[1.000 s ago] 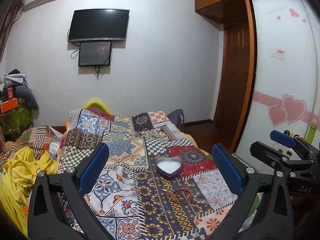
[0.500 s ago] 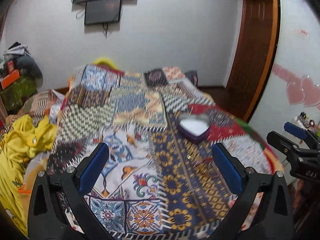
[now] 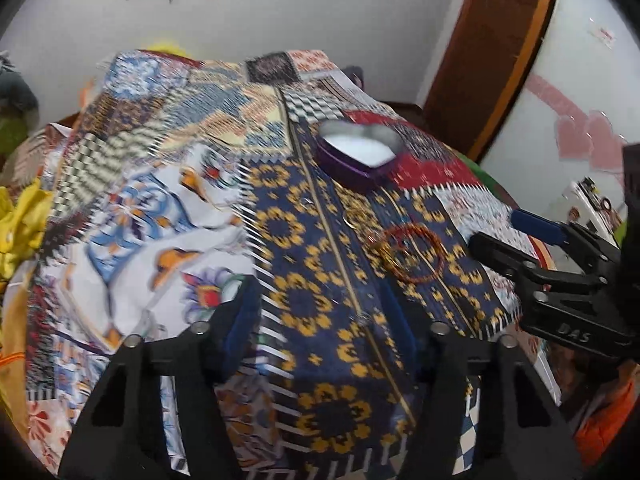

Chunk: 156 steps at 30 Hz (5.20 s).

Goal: Organize jewelry

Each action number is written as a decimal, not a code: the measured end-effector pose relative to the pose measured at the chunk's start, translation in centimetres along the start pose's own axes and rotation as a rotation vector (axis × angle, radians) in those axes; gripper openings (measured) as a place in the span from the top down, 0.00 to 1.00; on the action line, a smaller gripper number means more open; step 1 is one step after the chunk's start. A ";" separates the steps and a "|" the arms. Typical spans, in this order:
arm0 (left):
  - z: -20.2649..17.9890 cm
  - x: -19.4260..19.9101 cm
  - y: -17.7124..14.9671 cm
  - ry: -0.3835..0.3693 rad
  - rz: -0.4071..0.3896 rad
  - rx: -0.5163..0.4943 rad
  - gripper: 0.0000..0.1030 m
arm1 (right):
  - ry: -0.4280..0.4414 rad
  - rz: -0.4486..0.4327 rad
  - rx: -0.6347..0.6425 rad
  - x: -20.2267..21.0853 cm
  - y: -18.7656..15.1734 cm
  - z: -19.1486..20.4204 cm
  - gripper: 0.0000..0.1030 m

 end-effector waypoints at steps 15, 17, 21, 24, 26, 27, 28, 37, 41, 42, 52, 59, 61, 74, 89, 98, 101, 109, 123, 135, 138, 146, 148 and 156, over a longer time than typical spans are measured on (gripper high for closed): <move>-1.9 -3.0 -0.3 -0.062 0.077 -0.076 0.87 | 0.097 0.101 0.008 -4.4 0.5 -0.1 0.75; -1.8 -3.1 -0.3 -0.069 0.074 -0.071 0.87 | 0.107 0.102 0.006 -4.4 0.7 -0.1 0.75; -1.6 -2.8 -0.4 -0.075 0.064 -0.066 0.88 | 0.118 0.085 0.015 -4.0 1.6 0.2 0.75; -1.4 -2.5 -0.3 -0.075 0.053 -0.053 0.88 | 0.119 0.076 0.029 -4.1 2.3 0.6 0.75; -1.0 -2.0 0.1 -0.071 0.035 -0.044 0.88 | 0.122 0.077 0.027 -4.6 2.9 0.6 0.75; -0.9 -1.9 0.2 -0.068 0.028 -0.043 0.88 | 0.123 0.077 0.022 -4.9 3.2 0.5 0.75; -0.7 -1.6 0.5 -0.060 0.018 -0.043 0.88 | 0.124 0.080 0.019 -5.1 3.3 0.5 0.75; 0.2 -1.1 1.7 -0.046 -0.020 -0.028 0.88 | 0.158 0.139 0.031 -7.3 3.7 1.1 0.86; 0.3 -1.2 1.8 -0.042 -0.019 -0.022 0.88 | 0.153 0.141 0.036 -7.4 3.7 1.1 0.93; 0.2 -1.2 1.9 -0.040 -0.021 -0.022 0.88 | 0.153 0.140 0.037 -7.3 3.8 1.1 0.93; -0.2 1.3 2.9 -0.012 -0.086 -0.032 0.88 | 0.150 0.077 0.043 -4.3 4.4 1.0 0.93; -1.1 3.6 4.7 -0.006 -0.153 -0.052 0.88 | 0.148 -0.014 0.044 -0.7 5.9 0.9 0.93; -1.3 4.0 5.1 -0.005 -0.166 -0.060 0.88 | 0.143 -0.039 0.045 0.1 6.4 0.8 0.93; -2.4 2.9 9.9 -0.033 -0.180 -0.107 0.88 | 0.131 -0.134 0.028 2.4 9.9 -0.5 0.93; -2.2 -2.8 14.1 -0.125 -0.068 -0.117 0.88 | 0.152 -0.100 0.050 -0.9 12.9 -1.4 0.93; -2.6 -6.6 14.7 -0.130 0.023 -0.135 0.88 | 0.226 0.021 0.071 -4.6 13.5 -1.5 0.93; -2.5 -7.2 14.6 -0.130 0.035 -0.134 0.88 | 0.239 0.056 0.073 -5.4 13.4 -1.6 0.93; -2.1 -6.9 14.7 -0.127 0.032 -0.132 0.86 | 0.250 0.098 0.075 -5.7 13.4 -2.1 0.93; -0.6 -0.9 14.5 -0.053 -0.073 -0.110 0.75 | 0.219 0.000 0.050 -0.7 13.1 -2.6 0.80; -0.4 2.4 12.1 0.006 -0.109 -0.107 0.69 | 0.162 -0.046 0.059 1.7 10.8 -1.9 0.79; -0.4 2.4 11.1 0.019 -0.098 -0.109 0.69 | 0.154 -0.027 0.054 1.2 9.5 -2.0 0.79; 0.2 1.1 8.1 0.024 -0.031 -0.104 0.69 | 0.142 0.076 0.050 -1.0 5.5 -2.0 0.79; 0.4 0.4 7.5 0.025 -0.011 -0.103 0.69 | 0.147 0.107 0.048 -1.8 4.5 -2.0 0.79; 0.3 -2.3 4.8 0.004 0.071 -0.111 0.69 | 0.163 0.208 0.060 -5.0 2.1 -1.0 0.79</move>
Point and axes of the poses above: each gripper's, at about its wrist camera, not at the fingertips, and x roughly against the way its jaws point, z to its left, y to its top, the point moved 2 cm from there along -x, roughly the way its jaws point, and after that the axes turned 12 degrees about z, right-handed, at the moved point
